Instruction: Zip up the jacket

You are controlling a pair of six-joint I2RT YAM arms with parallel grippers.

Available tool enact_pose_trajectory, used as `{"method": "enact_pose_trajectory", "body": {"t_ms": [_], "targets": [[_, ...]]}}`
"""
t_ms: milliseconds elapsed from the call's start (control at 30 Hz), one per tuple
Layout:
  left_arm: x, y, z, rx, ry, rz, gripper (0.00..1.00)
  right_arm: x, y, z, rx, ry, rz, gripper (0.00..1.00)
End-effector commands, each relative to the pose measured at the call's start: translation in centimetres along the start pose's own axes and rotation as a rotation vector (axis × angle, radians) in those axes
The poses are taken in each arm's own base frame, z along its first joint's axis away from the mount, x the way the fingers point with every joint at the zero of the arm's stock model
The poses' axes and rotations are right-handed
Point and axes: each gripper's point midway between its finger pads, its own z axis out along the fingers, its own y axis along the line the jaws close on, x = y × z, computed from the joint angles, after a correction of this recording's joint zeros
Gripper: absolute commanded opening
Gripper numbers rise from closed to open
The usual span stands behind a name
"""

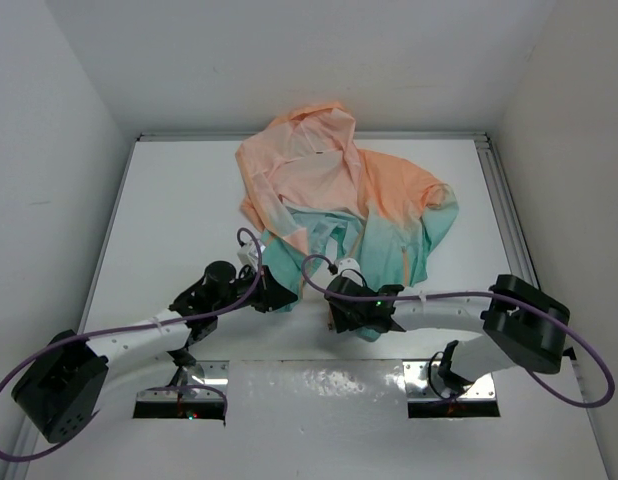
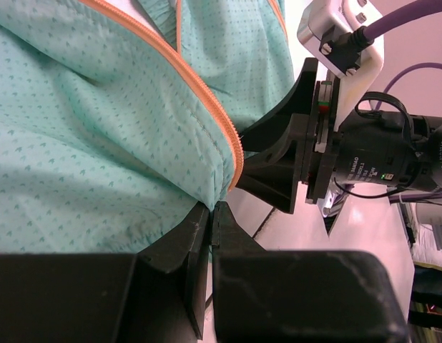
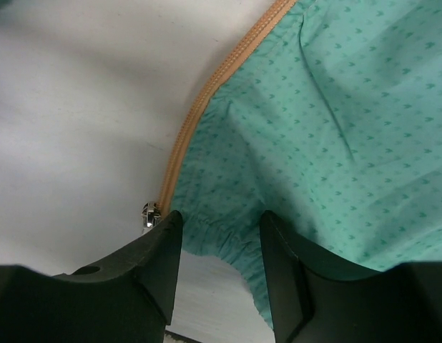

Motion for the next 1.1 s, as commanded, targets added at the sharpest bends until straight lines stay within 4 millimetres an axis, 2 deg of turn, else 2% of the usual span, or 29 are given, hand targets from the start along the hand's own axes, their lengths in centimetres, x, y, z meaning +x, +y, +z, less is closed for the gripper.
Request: {"method": "enact_pose_trajectory", "body": {"t_ms": [0, 167, 233, 333, 467, 567, 633, 667, 733, 767, 800, 867, 900, 933, 1067], "targets": [[-1.3, -1.0, 0.4, 0.032, -0.043, 0.025, 0.0, -0.6, 0.2, 0.3, 0.01, -0.028, 0.008, 0.47], [-1.0, -0.7, 0.4, 0.026, -0.039, 0.018, 0.0, 0.6, -0.1, 0.7, 0.014, 0.002, 0.016, 0.42], [-1.0, -0.6, 0.5, 0.024, -0.039, 0.017, 0.0, 1.2, -0.4, 0.8, 0.022, 0.014, 0.016, 0.37], [-0.9, -0.5, 0.5, 0.021, -0.037, 0.013, 0.0, 2.2, -0.9, 1.0, 0.026, 0.039, 0.022, 0.24], [-1.0, -0.5, 0.5, 0.026, -0.04, 0.008, 0.0, 2.6, -0.8, 0.9, 0.01, 0.037, 0.04, 0.06], [-1.1, -0.7, 0.7, 0.03, -0.04, 0.001, 0.0, 2.2, -0.3, 0.6, -0.023, 0.025, 0.053, 0.0], [-1.2, -0.8, 0.7, 0.033, -0.043, -0.003, 0.0, 2.0, 0.1, 0.5, -0.042, 0.015, 0.06, 0.0], [-1.3, -0.9, 0.7, 0.036, -0.047, -0.005, 0.0, 1.1, 0.8, 0.3, -0.079, -0.018, 0.077, 0.0], [-1.5, -1.1, 0.8, 0.044, -0.052, -0.014, 0.0, 0.9, 1.5, 0.0, -0.135, -0.049, 0.096, 0.0], [-1.7, -1.3, 0.8, 0.05, -0.053, -0.016, 0.0, -1.1, 2.9, -0.8, -0.214, -0.133, 0.129, 0.0], [-2.0, -1.7, 0.9, 0.058, -0.059, -0.021, 0.0, -1.4, 3.1, -1.0, -0.241, -0.161, 0.15, 0.0], [-2.4, -2.0, 1.1, 0.061, -0.066, -0.028, 0.0, -4.3, 4.8, -2.7, -0.343, -0.278, 0.21, 0.0], [-3.0, -2.4, 1.1, 0.067, -0.076, -0.037, 0.0, -4.7, 4.9, -3.0, -0.363, -0.309, 0.227, 0.0], [-3.3, -2.5, 1.2, 0.068, -0.085, -0.042, 0.0, -6.2, 5.4, -3.8, -0.406, -0.376, 0.257, 0.0], [-4.3, -3.0, 1.4, 0.061, -0.102, -0.067, 0.0, -8.4, 5.4, -5.3, -0.449, -0.491, 0.324, 0.0]]}}
